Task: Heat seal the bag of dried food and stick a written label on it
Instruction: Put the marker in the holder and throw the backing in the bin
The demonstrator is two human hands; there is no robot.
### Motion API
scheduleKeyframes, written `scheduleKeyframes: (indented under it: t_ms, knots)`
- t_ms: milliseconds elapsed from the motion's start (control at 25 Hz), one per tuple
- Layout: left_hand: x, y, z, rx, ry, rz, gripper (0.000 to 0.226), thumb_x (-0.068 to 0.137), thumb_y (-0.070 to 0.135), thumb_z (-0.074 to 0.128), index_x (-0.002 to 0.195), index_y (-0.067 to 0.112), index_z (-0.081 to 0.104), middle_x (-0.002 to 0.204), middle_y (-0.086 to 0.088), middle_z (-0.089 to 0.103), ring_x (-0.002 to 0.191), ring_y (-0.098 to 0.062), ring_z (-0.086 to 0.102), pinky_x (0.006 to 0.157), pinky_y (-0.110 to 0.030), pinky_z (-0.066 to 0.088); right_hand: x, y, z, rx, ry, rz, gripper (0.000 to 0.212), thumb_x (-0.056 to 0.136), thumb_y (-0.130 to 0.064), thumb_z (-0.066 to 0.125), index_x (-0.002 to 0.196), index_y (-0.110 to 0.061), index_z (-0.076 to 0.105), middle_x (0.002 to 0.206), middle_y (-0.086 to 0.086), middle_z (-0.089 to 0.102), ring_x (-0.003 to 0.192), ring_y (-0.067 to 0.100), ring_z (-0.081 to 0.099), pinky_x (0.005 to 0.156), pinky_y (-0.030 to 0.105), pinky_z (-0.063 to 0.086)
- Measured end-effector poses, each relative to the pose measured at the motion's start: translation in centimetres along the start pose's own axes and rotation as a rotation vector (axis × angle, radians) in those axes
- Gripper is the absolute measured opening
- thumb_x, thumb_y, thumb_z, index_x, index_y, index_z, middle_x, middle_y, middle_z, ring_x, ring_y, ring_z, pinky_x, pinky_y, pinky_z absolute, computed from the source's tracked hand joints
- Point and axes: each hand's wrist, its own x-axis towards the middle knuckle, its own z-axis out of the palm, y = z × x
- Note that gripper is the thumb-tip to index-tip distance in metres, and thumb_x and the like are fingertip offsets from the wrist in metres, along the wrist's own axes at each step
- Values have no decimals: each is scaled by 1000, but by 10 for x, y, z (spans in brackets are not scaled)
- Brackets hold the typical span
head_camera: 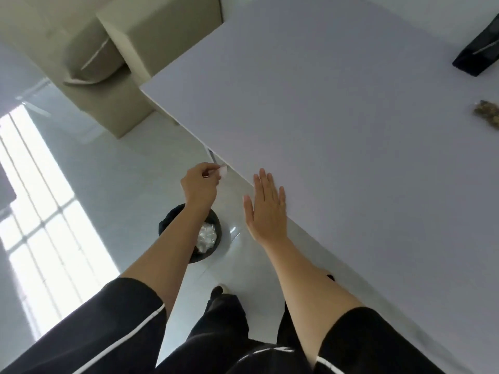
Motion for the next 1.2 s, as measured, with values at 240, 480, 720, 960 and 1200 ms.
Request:
scheduleKeyframes:
  t_ms: [240,480,720,960,1200]
  knots:
    - [11,-98,-106,91,138,-248,10,83,13,58,92,17,59,103,-6,66,95,-23,61,85,-35,50,-24,-77,56,-2,-123,-216,53,95,-35,24,138,-8,37,148,12,37,141,25,25,112,37,11]
    - [39,-242,-90,158,114,-419,6,89,18,51,88,18,57,95,-8,67,85,-26,65,68,-32,49,-12,-42,169,-88,-327,-160,56,96,-36,28,142,-4,26,150,15,30,141,27,23,115,35,17]
    - [98,-398,-14,171,17,-435,12,87,14,56,77,20,62,74,-1,67,74,-20,66,69,-30,51,34,26,323,-46,-409,60,52,97,-30,41,141,-8,24,141,9,36,120,26,48,88,34,46]
    - [153,-509,49,243,-34,-402,8,88,17,56,84,17,64,76,-2,66,72,-16,60,58,-19,40,62,92,447,-137,-446,173,59,94,-42,42,140,-10,23,135,11,39,102,31,57,66,32,42]
    - [192,-575,95,271,-69,-465,12,87,16,61,88,9,70,84,-4,64,76,-16,56,66,-22,40,67,120,497,18,-366,157,7,92,-12,38,98,-10,36,77,10,56,67,31,58,57,39,50]
